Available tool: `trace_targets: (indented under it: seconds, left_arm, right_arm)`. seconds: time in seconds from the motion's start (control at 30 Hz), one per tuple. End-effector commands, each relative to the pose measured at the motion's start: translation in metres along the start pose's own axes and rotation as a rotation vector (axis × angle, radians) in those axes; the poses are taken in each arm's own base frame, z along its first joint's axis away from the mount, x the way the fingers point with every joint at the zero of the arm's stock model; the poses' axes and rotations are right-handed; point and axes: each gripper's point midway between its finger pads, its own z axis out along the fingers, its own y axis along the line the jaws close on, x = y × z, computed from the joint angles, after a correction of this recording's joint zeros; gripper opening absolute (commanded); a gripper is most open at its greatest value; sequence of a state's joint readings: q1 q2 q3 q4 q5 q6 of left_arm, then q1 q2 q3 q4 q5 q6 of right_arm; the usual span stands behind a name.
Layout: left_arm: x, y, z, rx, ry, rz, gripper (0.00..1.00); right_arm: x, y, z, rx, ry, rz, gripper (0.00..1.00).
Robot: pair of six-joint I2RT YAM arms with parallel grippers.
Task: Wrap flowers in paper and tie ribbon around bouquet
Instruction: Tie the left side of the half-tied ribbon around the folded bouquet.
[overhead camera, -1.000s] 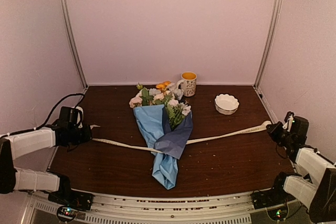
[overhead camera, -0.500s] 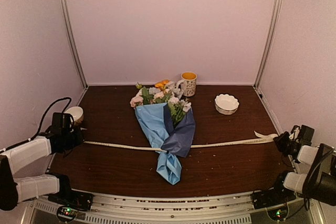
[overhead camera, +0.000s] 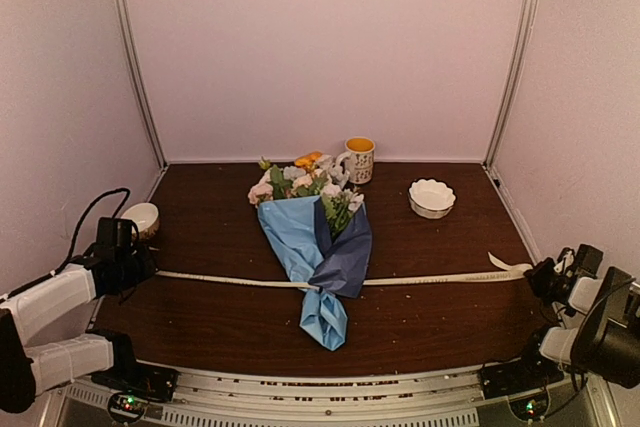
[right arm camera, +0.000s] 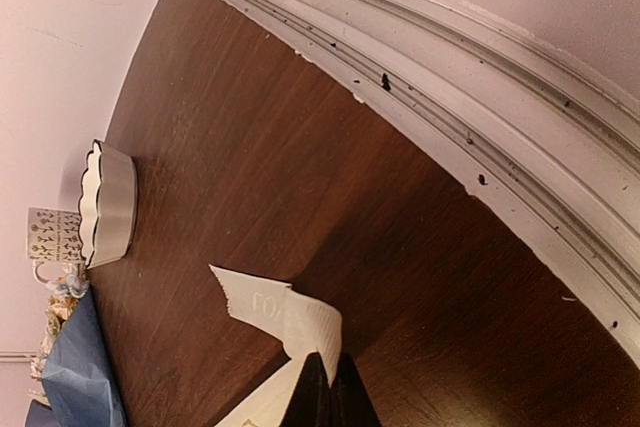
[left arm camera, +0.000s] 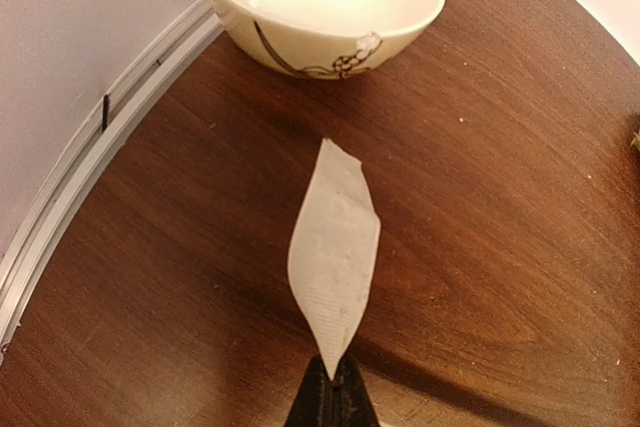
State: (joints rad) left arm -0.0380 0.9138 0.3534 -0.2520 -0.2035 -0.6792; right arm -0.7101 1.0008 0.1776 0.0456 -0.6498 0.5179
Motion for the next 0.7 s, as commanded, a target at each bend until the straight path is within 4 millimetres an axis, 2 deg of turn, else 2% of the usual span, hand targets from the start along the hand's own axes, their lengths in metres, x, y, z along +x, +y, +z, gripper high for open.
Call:
trace_targets:
  seconds: [0.0,0.3,0.4,0.53,0.57,0.67]
  left_arm:
    - [-0.014,0.029,-0.002,-0.128,-0.084,-0.034,0.00]
    - [-0.014,0.031,-0.002,-0.133,-0.086,-0.036,0.00]
    - [-0.017,0.024,-0.002,-0.093,-0.096,-0.023,0.00]
    - [-0.015,-0.019,-0.001,0.113,-0.074,0.033,0.00]
    - [-0.013,-0.031,-0.002,0.137,-0.068,0.061,0.00]
    - [-0.007,-0.071,-0.013,0.192,-0.082,0.175,0.00]
  right_arm:
    - [-0.041,-0.012,-0.008,0.089,-0.149,-0.034,0.00]
    - [-0.044,-0.020,-0.011,0.134,-0.156,-0.029,0.00]
    - [-0.041,-0.014,-0.011,0.117,-0.137,-0.045,0.00]
    - [-0.029,0.028,-0.009,0.078,-0.078,-0.181,0.00]
    - [-0.026,0.038,-0.010,0.091,-0.065,-0.230,0.04]
    - [-0.014,0.074,-0.009,0.070,-0.041,-0.339,0.29]
